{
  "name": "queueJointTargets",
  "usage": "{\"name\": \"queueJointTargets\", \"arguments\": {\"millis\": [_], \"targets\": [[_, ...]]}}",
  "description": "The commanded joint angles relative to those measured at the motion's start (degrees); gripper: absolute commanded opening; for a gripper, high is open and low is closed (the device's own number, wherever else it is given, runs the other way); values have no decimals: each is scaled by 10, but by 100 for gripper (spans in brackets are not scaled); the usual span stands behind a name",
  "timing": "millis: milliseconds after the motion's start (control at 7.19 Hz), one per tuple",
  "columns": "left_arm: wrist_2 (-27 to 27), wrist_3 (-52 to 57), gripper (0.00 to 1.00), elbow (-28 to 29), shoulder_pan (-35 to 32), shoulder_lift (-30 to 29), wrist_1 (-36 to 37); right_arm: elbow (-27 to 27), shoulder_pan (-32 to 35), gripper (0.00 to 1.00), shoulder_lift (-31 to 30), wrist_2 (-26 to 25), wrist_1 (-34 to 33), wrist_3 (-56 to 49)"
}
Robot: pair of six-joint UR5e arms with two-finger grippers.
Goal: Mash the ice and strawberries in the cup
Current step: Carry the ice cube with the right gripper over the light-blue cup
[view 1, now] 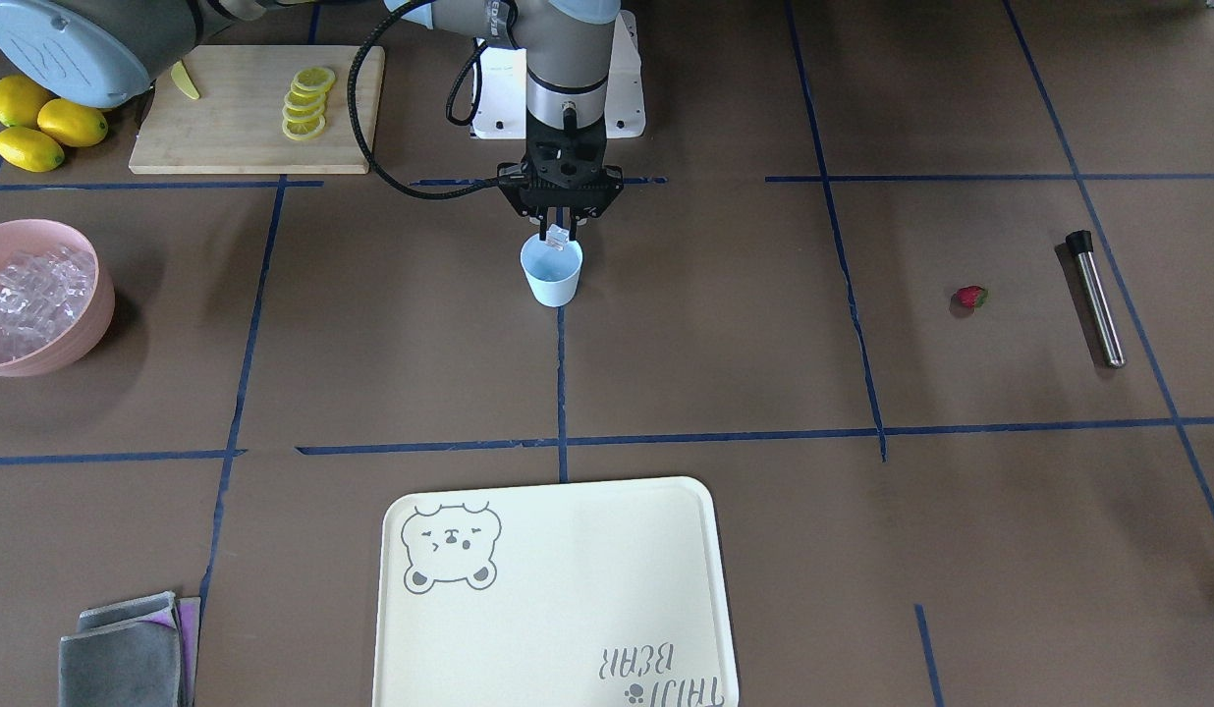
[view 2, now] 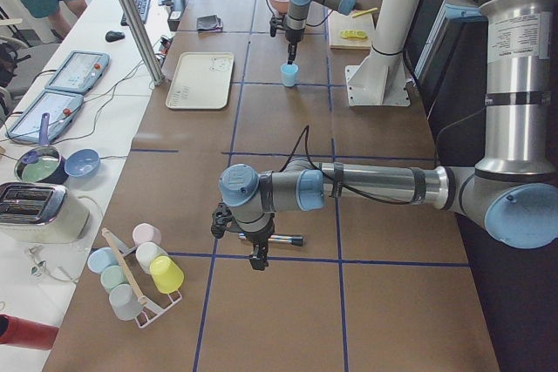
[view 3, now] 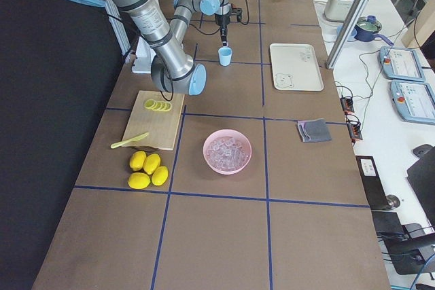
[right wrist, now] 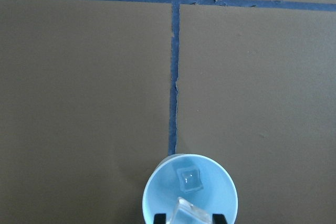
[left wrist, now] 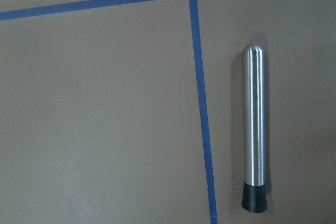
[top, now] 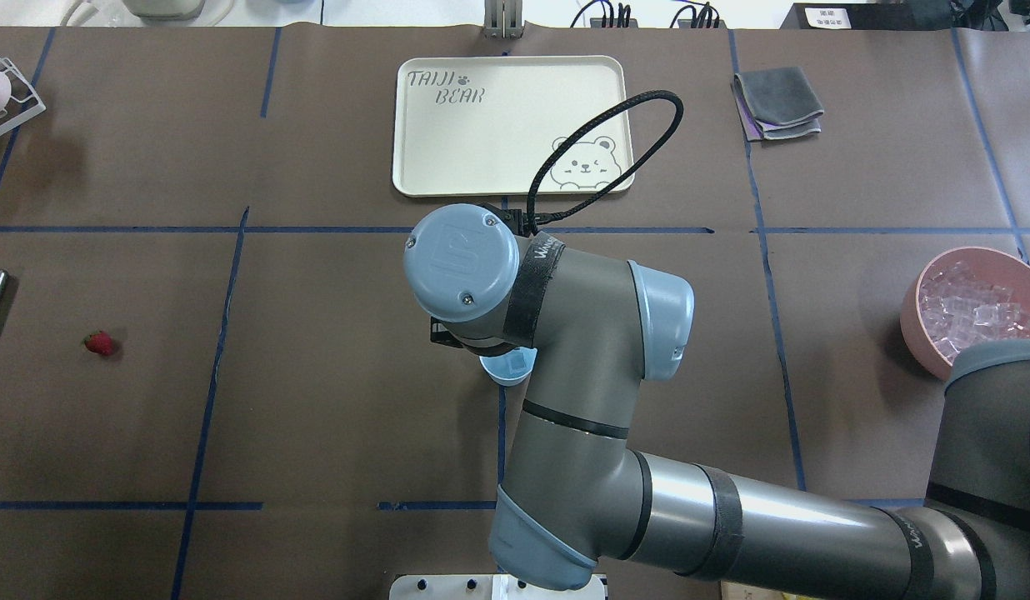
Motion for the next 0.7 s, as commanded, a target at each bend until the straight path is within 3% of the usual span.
{"name": "queueJointTargets", "arguments": {"millis": [0, 278, 556], "targets": [[0, 0, 100, 0, 1, 0, 0, 0, 0, 99, 0, -6, 1, -3], [0, 0, 100, 0, 1, 0, 0, 4, 2, 99, 0, -6, 0, -4], [0, 0, 100, 1, 1, 1, 1, 26, 63, 99, -13, 28, -2, -37]]}}
